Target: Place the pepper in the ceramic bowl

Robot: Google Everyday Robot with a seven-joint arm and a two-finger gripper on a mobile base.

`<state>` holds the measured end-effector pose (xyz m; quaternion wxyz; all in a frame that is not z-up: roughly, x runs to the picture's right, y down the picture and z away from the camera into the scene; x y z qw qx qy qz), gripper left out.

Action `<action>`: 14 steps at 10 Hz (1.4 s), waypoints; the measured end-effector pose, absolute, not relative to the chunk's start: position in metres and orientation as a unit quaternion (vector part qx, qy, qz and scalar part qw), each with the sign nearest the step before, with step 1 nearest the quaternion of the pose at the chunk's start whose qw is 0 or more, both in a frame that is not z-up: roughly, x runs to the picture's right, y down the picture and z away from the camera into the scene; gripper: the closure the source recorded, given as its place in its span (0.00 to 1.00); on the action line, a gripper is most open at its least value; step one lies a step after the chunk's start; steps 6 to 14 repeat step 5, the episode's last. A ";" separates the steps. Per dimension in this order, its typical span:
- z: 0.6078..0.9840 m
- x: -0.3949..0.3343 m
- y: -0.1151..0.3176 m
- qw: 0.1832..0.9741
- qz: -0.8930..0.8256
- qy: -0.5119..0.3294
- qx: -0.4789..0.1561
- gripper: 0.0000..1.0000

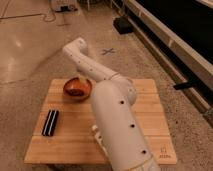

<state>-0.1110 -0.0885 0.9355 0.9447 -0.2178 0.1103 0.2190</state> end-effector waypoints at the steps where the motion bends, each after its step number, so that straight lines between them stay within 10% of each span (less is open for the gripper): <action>1: 0.936 -0.112 -0.088 0.945 0.216 0.110 -0.218 0.40; 5: 0.946 -0.109 -0.080 0.948 0.198 0.118 -0.219 0.22; 14: 0.946 -0.109 -0.080 0.948 0.198 0.118 -0.219 0.22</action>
